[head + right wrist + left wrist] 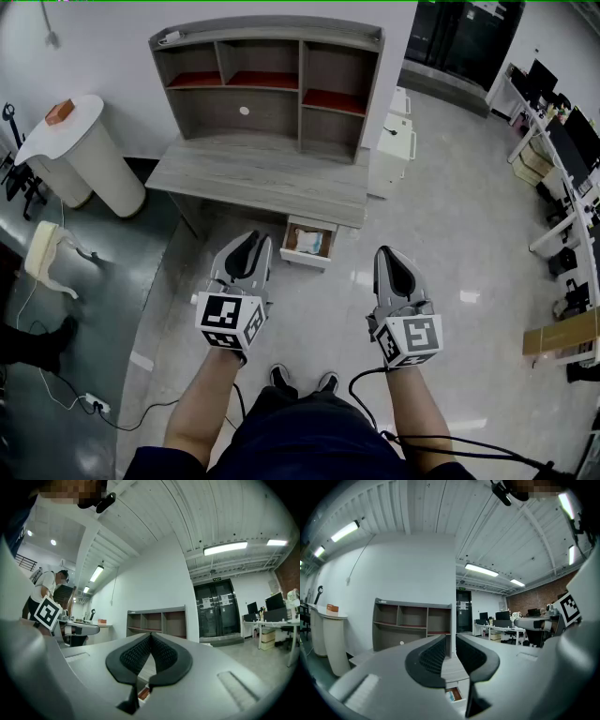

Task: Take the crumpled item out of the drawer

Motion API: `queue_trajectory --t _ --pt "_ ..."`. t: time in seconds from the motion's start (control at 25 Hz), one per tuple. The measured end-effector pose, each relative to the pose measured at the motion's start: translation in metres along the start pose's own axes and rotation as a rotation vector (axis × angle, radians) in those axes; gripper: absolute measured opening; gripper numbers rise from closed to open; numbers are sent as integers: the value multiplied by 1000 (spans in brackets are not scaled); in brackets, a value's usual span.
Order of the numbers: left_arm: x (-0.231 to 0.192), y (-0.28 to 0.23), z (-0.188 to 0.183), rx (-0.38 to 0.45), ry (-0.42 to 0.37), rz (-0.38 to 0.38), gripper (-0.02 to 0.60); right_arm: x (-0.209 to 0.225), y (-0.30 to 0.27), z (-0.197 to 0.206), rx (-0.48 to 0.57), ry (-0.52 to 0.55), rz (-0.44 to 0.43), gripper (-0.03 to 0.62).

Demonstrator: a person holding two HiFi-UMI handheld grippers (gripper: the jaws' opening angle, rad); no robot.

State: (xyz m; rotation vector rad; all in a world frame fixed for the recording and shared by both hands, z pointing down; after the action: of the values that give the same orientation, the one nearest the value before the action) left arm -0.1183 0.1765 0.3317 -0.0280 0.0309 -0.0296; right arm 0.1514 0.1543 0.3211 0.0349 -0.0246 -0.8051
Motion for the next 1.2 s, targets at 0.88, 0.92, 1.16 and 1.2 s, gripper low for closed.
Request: queue_trajectory --t 0.88,0.92,1.16,1.2 --pt "-69 -42 75 -147 -52 83 67 -28 -47 21 -52 3 122 6" --pt "-69 -47 81 -159 -62 87 67 -27 -50 24 -60 4 119 6" --pt "-53 -86 140 -285 -206 191 69 -3 -74 53 -78 -40 105 6" --pt "-50 -93 147 -311 -244 213 69 3 -81 57 -78 -54 102 6"
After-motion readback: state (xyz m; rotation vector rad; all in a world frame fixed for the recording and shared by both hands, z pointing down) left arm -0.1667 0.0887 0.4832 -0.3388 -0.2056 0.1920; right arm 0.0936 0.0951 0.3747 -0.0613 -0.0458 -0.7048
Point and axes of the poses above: the fingertips, and each gripper's own axes: y backward along the fingers, x to its right, z out of its underside, the point moved 7 cm from there along y, backward along the fingers, and after that the axes turned 13 degrees about -z, right-handed, at the moved point
